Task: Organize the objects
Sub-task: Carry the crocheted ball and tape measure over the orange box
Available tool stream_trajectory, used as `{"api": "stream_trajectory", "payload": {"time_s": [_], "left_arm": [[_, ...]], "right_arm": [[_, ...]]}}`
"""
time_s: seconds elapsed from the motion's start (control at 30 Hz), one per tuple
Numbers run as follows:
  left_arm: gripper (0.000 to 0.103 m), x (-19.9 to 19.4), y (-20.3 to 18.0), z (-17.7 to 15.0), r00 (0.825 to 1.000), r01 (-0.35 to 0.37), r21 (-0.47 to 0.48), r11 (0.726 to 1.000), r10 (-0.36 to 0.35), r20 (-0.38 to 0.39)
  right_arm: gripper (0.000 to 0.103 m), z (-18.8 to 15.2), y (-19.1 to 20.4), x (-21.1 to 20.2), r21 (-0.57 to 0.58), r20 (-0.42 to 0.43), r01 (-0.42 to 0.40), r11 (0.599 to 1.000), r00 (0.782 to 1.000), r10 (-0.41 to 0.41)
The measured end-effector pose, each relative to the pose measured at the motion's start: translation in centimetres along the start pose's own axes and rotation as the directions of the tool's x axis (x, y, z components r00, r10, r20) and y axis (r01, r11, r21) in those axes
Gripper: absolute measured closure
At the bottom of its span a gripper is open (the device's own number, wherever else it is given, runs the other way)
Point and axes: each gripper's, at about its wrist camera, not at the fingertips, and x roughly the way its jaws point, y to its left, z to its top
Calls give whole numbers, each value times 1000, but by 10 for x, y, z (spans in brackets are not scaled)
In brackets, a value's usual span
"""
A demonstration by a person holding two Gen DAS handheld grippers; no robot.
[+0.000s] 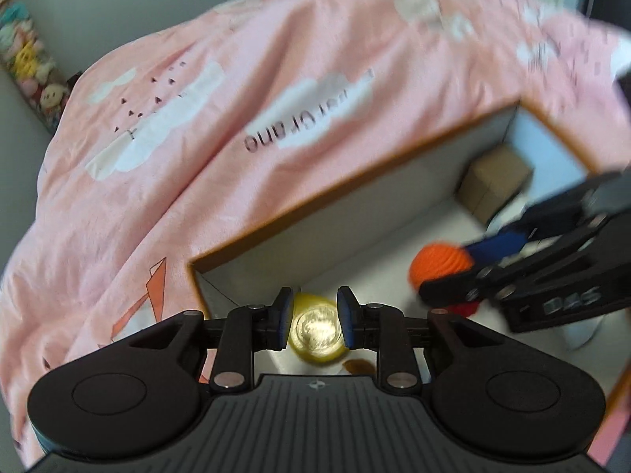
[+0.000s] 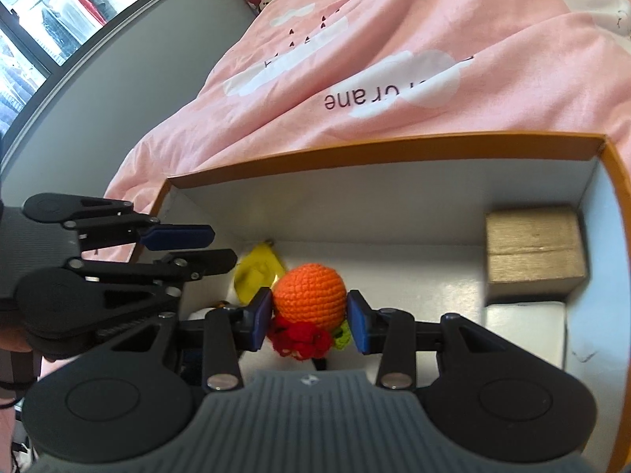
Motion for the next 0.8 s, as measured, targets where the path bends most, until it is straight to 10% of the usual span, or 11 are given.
{"api": "stream_trajectory", "payload": {"time_s": [0.27, 0.57, 0.8], "left_arm": [[65, -36, 32, -5, 976, 80, -192, 978, -37, 215], [59, -38, 56, -24, 971, 127, -288, 949, -59, 233], [59, -32, 67, -38, 971, 156, -330, 931, -83, 226]], "right_arm": [[60, 13, 16, 18, -21, -36, 3, 1000, 999, -4], [60, 26, 28, 55, -85, -109, 89, 992, 989, -98], [60, 24, 28, 67, -3, -163, 16, 1000, 987, -16]]}}
